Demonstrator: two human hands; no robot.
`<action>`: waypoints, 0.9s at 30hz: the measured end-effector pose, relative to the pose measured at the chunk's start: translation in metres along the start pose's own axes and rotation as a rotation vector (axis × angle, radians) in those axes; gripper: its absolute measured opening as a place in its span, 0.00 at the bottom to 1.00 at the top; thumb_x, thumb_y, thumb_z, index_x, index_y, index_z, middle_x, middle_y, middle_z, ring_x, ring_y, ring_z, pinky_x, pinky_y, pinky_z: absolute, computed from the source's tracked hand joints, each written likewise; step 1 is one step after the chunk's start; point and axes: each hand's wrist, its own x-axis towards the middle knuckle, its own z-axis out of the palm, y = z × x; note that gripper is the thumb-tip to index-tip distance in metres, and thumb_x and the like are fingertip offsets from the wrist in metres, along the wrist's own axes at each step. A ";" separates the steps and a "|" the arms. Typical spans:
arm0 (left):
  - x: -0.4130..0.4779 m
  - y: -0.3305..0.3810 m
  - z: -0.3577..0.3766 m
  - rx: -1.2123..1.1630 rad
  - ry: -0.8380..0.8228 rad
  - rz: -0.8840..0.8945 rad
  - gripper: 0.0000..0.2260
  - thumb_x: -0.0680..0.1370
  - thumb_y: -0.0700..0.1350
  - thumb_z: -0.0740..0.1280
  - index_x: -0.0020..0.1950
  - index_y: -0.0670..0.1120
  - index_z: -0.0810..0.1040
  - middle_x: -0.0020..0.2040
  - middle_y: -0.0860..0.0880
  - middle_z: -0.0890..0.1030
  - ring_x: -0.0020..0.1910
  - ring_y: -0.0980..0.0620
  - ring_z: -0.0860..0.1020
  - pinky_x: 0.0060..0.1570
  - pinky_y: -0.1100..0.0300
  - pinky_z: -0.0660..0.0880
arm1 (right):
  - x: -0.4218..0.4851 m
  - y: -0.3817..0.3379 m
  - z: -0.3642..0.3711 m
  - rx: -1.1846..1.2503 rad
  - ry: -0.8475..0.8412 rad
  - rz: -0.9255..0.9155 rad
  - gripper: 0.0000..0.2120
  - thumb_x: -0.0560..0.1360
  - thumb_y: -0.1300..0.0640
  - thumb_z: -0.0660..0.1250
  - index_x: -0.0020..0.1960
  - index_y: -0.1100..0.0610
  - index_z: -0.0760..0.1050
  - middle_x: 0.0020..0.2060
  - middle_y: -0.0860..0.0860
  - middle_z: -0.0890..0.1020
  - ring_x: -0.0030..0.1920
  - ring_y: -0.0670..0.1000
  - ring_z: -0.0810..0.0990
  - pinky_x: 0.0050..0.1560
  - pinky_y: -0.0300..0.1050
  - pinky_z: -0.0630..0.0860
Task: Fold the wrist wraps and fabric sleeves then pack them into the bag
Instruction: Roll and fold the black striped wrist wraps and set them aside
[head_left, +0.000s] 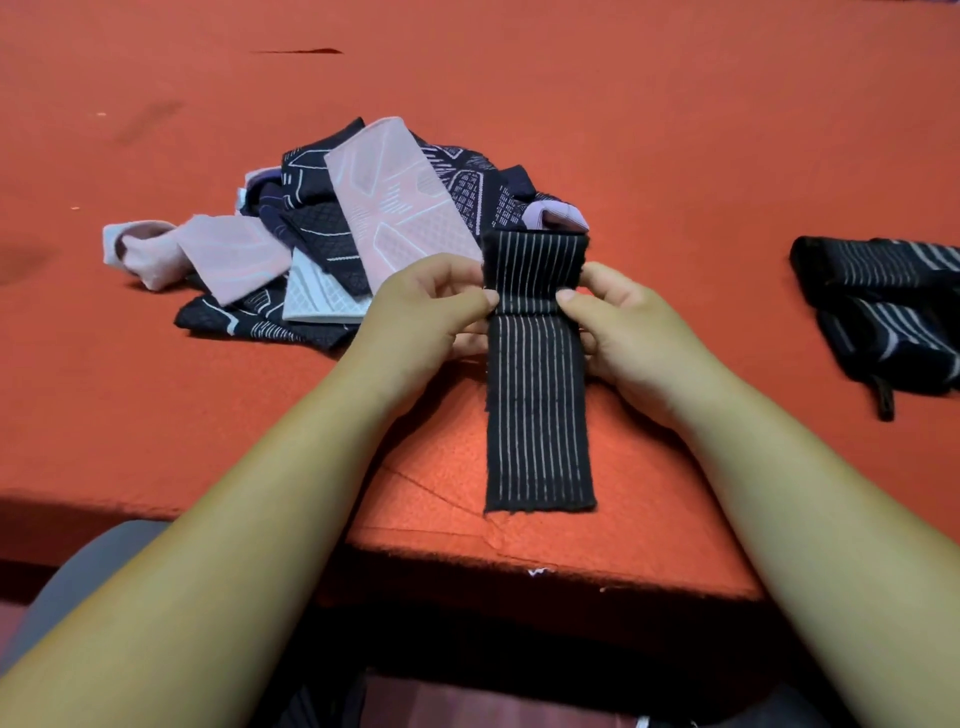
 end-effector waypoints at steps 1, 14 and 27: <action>0.001 -0.001 0.000 -0.005 0.013 0.013 0.06 0.82 0.33 0.69 0.55 0.42 0.81 0.36 0.53 0.81 0.33 0.58 0.79 0.39 0.62 0.81 | 0.000 0.000 0.001 0.000 -0.008 0.014 0.14 0.86 0.62 0.60 0.61 0.49 0.82 0.36 0.48 0.82 0.30 0.46 0.78 0.31 0.43 0.74; 0.000 -0.004 0.004 -0.019 0.022 0.008 0.15 0.76 0.33 0.64 0.51 0.43 0.90 0.38 0.39 0.75 0.35 0.48 0.70 0.41 0.59 0.69 | 0.000 -0.006 -0.004 0.276 0.018 0.068 0.06 0.79 0.61 0.69 0.53 0.60 0.83 0.45 0.55 0.84 0.45 0.52 0.84 0.48 0.46 0.80; -0.006 -0.005 0.008 0.028 -0.147 -0.053 0.11 0.81 0.33 0.70 0.63 0.41 0.81 0.51 0.43 0.86 0.50 0.47 0.85 0.49 0.51 0.83 | 0.001 0.004 -0.010 0.074 0.126 -0.119 0.12 0.77 0.66 0.73 0.57 0.53 0.85 0.44 0.52 0.84 0.47 0.55 0.81 0.52 0.54 0.77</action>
